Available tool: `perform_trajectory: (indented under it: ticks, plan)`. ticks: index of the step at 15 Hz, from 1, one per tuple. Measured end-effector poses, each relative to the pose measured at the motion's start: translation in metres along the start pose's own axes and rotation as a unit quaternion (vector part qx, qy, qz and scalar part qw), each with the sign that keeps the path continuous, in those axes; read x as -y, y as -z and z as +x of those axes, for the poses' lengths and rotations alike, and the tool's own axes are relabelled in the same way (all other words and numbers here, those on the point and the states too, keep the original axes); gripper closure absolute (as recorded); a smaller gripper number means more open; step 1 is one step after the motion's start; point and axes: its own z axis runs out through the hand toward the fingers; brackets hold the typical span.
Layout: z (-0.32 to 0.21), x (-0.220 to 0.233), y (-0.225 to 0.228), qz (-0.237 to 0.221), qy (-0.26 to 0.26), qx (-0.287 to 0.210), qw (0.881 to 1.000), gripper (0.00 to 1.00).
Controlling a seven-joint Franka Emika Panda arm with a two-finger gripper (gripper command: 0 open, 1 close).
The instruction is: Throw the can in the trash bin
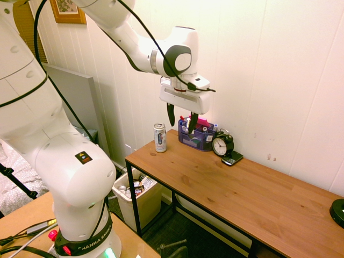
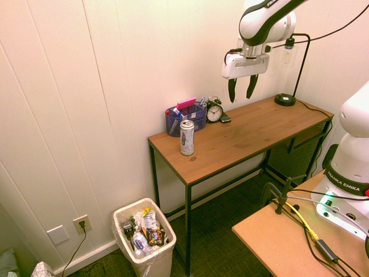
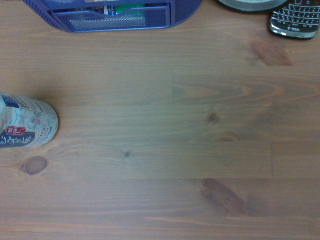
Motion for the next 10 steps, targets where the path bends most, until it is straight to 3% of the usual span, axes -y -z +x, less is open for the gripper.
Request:
perform_trajectory:
  ticks: [4,10]
  plan:
    - [-0.016,0.009,-0.001,-0.003,0.015,0.013,1.000,0.00]
    - [-0.129,0.064,0.002,-0.022,0.080,0.009,0.996,0.00]
